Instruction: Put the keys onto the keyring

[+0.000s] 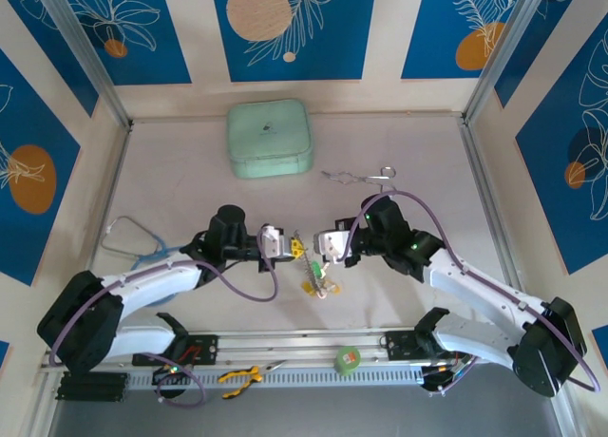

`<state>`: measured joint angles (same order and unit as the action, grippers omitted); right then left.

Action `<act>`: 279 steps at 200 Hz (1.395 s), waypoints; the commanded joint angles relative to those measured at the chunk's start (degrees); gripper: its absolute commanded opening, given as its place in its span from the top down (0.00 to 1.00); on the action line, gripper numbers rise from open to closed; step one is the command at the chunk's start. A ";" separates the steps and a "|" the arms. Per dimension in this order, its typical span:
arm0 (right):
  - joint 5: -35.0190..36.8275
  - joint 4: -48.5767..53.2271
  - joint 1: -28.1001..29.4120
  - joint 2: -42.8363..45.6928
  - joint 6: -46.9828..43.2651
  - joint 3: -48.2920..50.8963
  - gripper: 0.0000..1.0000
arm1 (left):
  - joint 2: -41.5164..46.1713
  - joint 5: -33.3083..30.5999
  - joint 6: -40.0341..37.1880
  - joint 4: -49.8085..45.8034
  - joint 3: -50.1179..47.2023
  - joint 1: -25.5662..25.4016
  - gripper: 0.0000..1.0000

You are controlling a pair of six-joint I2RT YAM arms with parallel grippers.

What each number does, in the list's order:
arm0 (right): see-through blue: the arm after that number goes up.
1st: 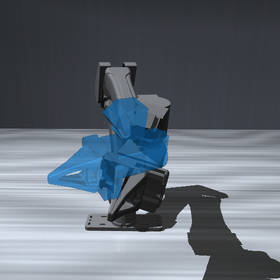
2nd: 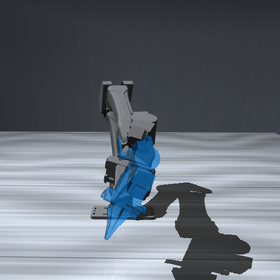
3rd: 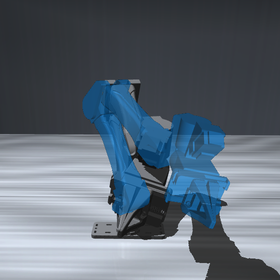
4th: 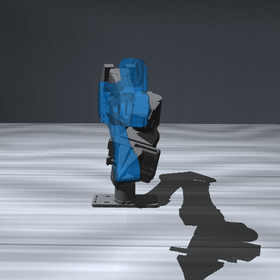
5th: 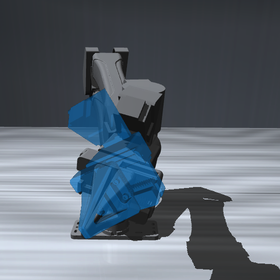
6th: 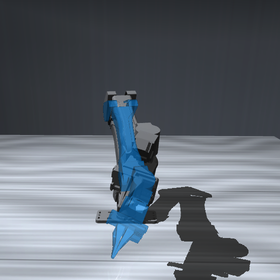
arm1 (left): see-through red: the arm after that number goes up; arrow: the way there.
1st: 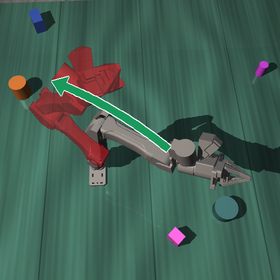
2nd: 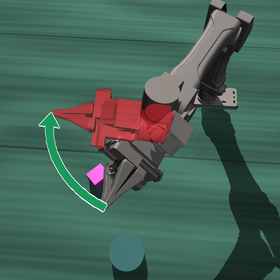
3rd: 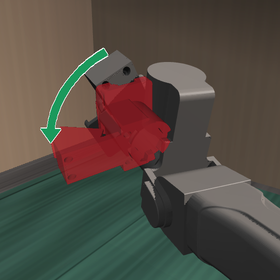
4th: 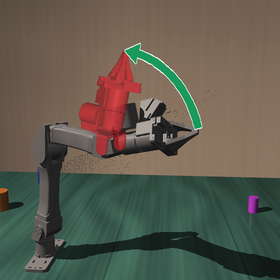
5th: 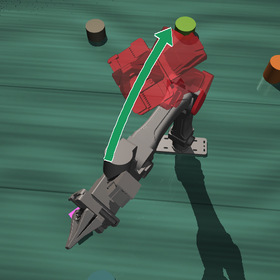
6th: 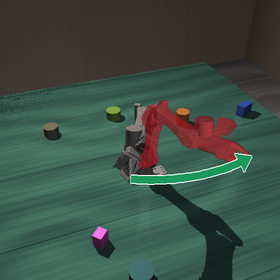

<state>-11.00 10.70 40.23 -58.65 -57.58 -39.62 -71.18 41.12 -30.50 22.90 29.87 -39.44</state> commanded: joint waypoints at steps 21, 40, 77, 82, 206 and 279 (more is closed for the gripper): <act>3.65 -0.57 2.21 1.27 -10.97 0.53 1.00 | -1.20 5.01 0.71 -1.36 2.72 0.34 1.00; 4.63 0.69 2.92 0.91 -13.93 0.22 1.00 | -1.41 4.97 0.36 -1.91 3.15 0.29 1.00; 5.54 1.81 3.97 0.51 -17.23 -0.57 1.00 | -1.43 4.76 -0.35 -3.10 3.53 0.21 1.00; 5.62 2.45 4.11 0.32 -17.54 -0.87 1.00 | -1.47 4.69 -0.37 -3.14 3.53 0.37 1.00; 5.60 -0.28 5.04 -0.99 -16.18 -2.53 1.00 | -1.07 4.40 -0.52 -3.38 3.40 0.27 1.00; 2.31 0.07 4.60 0.21 -16.86 -1.44 1.00 | -0.63 3.88 -0.48 -3.65 3.64 0.30 1.00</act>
<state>-6.17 11.09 45.08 -59.68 -74.52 -40.32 -72.51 43.29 -30.11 19.75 31.66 -39.40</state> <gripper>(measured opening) 0.048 0.059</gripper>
